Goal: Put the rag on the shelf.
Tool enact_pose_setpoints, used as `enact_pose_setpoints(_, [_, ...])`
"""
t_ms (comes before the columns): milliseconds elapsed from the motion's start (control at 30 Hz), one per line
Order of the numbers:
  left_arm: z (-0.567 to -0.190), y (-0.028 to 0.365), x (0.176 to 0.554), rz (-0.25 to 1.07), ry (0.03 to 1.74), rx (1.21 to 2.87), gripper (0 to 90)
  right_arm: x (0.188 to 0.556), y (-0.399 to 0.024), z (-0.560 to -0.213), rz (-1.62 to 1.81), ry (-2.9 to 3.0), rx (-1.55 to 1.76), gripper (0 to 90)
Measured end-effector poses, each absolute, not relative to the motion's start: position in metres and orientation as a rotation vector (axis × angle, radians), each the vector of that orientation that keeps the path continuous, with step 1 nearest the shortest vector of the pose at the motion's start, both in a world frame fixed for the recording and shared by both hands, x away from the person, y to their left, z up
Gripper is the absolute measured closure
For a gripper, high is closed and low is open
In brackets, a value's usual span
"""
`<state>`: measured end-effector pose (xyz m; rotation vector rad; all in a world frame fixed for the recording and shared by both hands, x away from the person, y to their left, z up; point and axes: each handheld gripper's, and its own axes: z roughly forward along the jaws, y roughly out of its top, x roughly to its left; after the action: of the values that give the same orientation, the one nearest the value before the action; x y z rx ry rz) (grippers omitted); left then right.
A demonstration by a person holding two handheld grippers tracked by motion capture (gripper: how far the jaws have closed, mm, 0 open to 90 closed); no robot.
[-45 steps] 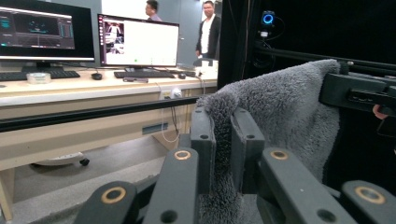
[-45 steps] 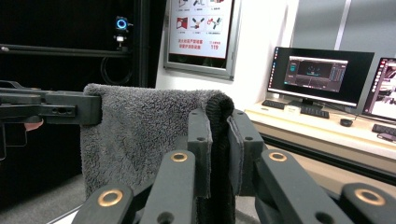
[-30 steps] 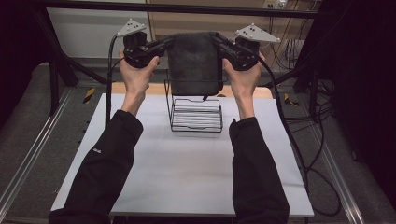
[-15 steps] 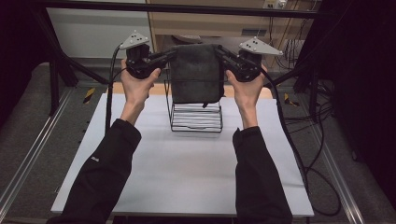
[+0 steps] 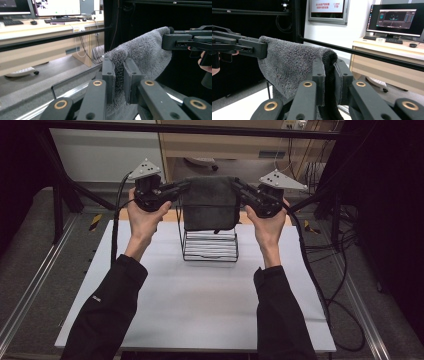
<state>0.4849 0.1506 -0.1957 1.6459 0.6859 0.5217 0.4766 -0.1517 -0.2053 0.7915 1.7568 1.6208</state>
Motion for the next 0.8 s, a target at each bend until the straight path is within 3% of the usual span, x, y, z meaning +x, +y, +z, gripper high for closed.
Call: enact_pose_setpoints(800, [-0.220,0.155,0.457,0.470,0.689,1.790,78.6,0.452,-0.157,-0.226,1.618,1.928,0.774,80.7])
